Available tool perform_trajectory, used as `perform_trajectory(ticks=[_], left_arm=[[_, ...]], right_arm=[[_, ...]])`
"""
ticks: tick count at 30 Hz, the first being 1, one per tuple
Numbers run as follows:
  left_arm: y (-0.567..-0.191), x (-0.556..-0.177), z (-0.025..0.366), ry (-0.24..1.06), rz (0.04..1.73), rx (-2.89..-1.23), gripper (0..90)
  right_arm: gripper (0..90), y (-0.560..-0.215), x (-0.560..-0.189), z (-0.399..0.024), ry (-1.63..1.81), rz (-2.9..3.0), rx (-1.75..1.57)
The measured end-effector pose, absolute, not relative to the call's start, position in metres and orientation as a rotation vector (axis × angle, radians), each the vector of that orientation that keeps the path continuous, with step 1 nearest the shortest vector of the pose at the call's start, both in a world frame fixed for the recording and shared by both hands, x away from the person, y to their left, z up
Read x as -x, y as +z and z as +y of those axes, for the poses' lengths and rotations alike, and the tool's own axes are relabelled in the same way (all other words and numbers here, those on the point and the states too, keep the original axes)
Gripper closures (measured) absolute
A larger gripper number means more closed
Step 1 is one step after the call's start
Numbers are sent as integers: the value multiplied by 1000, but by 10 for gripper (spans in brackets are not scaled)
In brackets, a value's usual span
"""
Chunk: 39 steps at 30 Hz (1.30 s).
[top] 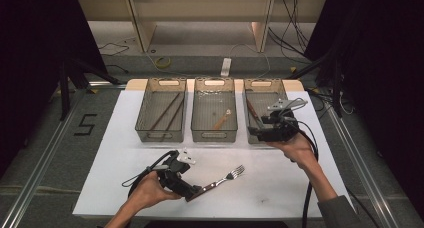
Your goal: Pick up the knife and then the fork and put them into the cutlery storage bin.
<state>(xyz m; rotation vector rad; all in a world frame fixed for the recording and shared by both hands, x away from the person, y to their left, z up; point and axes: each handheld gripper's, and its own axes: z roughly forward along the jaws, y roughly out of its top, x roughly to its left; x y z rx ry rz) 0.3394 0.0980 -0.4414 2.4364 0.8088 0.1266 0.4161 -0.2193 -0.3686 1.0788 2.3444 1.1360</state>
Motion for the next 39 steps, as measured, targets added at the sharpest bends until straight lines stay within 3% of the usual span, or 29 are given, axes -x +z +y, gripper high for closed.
perform_trajectory(ticks=[26, 39], left_arm=[[-444, -339, 94, 64, 795, -2493, 178], [-449, -337, 82, -20, 794, -2561, 279]], right_arm=[[317, -409, -344, -229, 1283, 2394, -1029], [306, -425, -326, -232, 1277, 2431, -1030]])
